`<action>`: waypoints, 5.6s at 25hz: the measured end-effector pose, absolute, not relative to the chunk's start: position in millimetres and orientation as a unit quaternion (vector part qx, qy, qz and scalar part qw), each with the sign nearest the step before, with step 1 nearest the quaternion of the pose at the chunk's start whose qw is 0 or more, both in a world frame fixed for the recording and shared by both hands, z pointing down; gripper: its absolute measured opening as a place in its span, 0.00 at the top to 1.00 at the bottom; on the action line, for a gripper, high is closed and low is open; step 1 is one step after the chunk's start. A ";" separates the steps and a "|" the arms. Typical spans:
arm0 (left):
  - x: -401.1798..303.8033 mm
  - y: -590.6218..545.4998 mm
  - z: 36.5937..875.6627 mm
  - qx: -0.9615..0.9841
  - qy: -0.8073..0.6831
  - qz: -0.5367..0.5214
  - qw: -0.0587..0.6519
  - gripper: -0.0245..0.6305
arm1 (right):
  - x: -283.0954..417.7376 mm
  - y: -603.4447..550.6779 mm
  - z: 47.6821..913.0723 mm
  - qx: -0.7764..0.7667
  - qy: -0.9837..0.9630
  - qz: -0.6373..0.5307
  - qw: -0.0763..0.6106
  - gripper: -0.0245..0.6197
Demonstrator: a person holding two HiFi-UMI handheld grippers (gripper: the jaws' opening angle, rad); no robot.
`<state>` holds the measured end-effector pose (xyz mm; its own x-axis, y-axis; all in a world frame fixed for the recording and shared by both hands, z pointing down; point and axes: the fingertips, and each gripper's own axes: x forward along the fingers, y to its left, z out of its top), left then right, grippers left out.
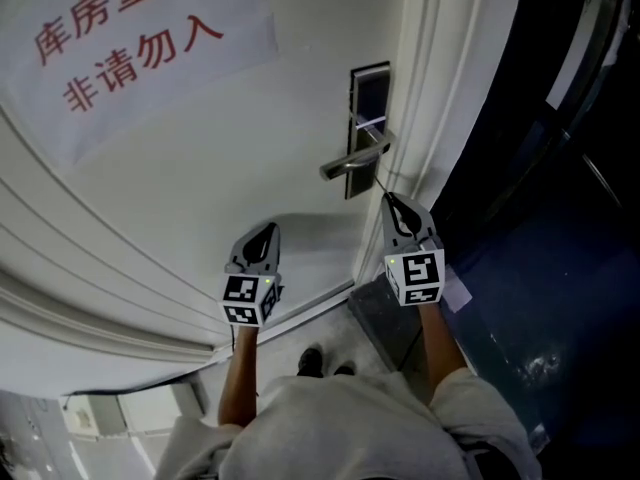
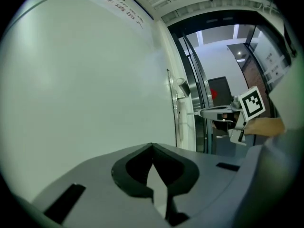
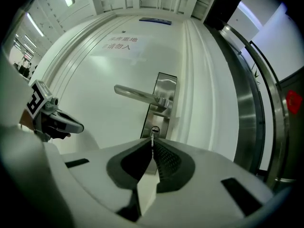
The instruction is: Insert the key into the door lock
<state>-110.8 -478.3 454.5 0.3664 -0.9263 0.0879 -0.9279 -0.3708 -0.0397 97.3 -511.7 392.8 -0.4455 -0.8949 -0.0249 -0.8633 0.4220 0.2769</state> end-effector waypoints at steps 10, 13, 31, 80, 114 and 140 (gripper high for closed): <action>-113.0 -476.9 455.8 0.833 -0.551 0.048 0.008 0.94 | 83.5 -517.9 377.8 0.497 -0.816 -0.261 0.143 0.92; -109.6 -478.2 456.5 0.837 -0.545 0.050 0.009 0.94 | 80.2 -518.5 377.4 0.477 -0.787 -0.338 0.197 0.92; -106.4 -488.3 460.9 0.844 -0.535 0.050 0.013 0.94 | 78.5 -535.5 395.8 0.404 -0.650 -0.544 0.344 0.92; -100.0 -488.1 467.4 0.852 -0.520 0.058 0.015 0.94 | 59.9 -575.5 401.1 0.378 -0.597 -0.595 0.382 0.91; -76.6 -487.0 461.2 0.864 -0.501 0.056 0.005 0.94 | 124.8 -506.0 416.7 0.422 -0.620 -0.534 0.392 0.83; -51.3 -496.2 466.1 0.876 -0.479 0.047 0.009 0.94 | 175.4 -481.0 442.4 0.595 -0.771 -0.154 0.167 0.93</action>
